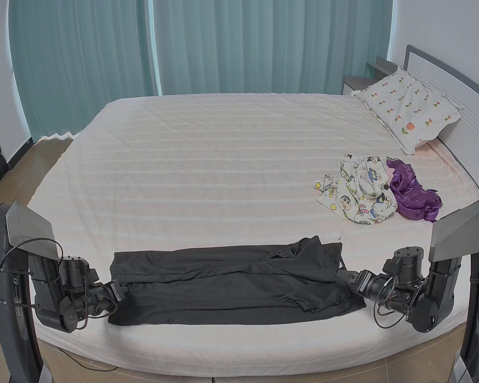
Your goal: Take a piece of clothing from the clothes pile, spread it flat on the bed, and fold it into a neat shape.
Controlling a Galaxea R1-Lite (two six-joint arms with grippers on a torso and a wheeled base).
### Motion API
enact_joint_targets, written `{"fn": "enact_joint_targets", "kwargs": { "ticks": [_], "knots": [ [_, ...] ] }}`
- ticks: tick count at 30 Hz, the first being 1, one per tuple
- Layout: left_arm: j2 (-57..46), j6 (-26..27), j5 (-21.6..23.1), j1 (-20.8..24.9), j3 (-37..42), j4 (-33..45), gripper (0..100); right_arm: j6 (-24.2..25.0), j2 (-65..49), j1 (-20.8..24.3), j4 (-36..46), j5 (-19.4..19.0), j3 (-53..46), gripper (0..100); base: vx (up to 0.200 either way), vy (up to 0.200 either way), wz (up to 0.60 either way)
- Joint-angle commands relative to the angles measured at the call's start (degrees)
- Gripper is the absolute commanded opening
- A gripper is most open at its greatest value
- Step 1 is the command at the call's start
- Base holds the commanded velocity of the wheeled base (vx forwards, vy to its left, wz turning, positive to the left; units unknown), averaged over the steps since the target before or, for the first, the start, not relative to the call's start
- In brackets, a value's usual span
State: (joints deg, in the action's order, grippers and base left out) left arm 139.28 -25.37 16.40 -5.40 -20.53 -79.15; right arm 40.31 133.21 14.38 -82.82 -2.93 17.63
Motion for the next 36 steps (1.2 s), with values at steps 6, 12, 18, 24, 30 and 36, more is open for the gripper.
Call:
{"fn": "enact_joint_targets", "kwargs": {
  "ticks": [6, 12, 18, 24, 30, 36],
  "knots": [
    [-1.6, -3.9, 0.0, -1.1, 3.2, -5.4, 0, -7.5, 3.2, -1.5, 3.0, -7.4, 4.6, 100, 0.0, 0.0, 0.0],
    [-1.3, -4.0, 0.1, -1.1, 3.7, -6.0, 0, -12.8, 7.5, -2.8, 3.8, -9.7, 8.7, 100, 0.0, 0.0, 0.0],
    [-1.2, -4.1, 0.1, -1.1, 3.7, -6.0, 0, -13.8, 7.8, -3.9, 10.0, -12.8, 13.6, 100, 0.0, 0.0, 0.0],
    [-1.0, -4.1, 0.1, -1.1, 3.7, -6.0, 0, -15.0, 8.0, -3.6, 13.8, -13.7, 16.6, 0, 0.0, 0.0, 0.0],
    [-1.0, -4.1, 0.1, -1.1, 3.6, -6.0, 0, -15.1, 7.9, -3.7, 14.5, -15.1, 17.1, 0, 0.0, 0.0, 0.0],
    [-0.8, -4.1, 0.0, -1.1, 3.7, -6.0, 0, -14.3, 7.4, -4.8, 11.0, -16.0, 16.3, 0, 0.0, 0.0, 0.0]
  ]
}}
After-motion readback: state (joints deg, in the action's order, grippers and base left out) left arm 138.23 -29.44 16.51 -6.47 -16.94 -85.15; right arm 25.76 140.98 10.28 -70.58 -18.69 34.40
